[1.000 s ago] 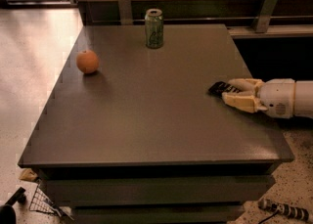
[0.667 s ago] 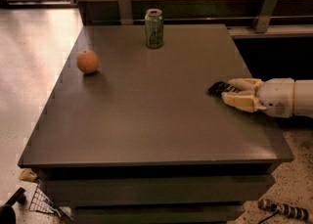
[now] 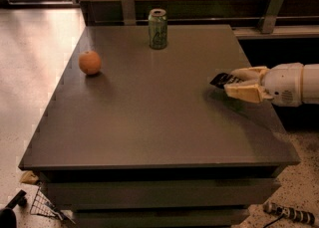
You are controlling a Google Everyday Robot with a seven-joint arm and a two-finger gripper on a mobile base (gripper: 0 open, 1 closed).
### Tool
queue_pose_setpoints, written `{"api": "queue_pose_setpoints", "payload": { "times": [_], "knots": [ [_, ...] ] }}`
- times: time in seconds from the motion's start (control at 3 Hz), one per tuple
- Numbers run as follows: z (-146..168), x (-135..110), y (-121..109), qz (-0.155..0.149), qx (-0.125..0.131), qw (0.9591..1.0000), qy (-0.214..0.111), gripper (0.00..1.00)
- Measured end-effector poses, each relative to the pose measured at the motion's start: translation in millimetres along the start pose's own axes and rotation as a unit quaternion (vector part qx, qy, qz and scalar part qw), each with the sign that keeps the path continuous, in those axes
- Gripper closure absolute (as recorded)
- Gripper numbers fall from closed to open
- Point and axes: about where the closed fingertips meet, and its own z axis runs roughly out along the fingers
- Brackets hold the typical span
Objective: Move rxbar chocolate near orange
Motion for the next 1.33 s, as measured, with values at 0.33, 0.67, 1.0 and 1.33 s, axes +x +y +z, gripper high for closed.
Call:
{"api": "queue_pose_setpoints", "payload": {
  "times": [0.33,0.67,1.0,1.33],
  "knots": [
    [6.0,-23.7,4.2,-0.025,0.005,0.9996,0.016,1.00],
    [33.2,-42.8,8.2,-0.052,0.004,0.9977,0.043,1.00],
    [70.2,-65.8,11.0,-0.085,-0.013,0.9939,0.068,1.00],
    [123.4,-93.3,17.6,-0.124,-0.055,0.9863,0.095,1.00]
  ]
}}
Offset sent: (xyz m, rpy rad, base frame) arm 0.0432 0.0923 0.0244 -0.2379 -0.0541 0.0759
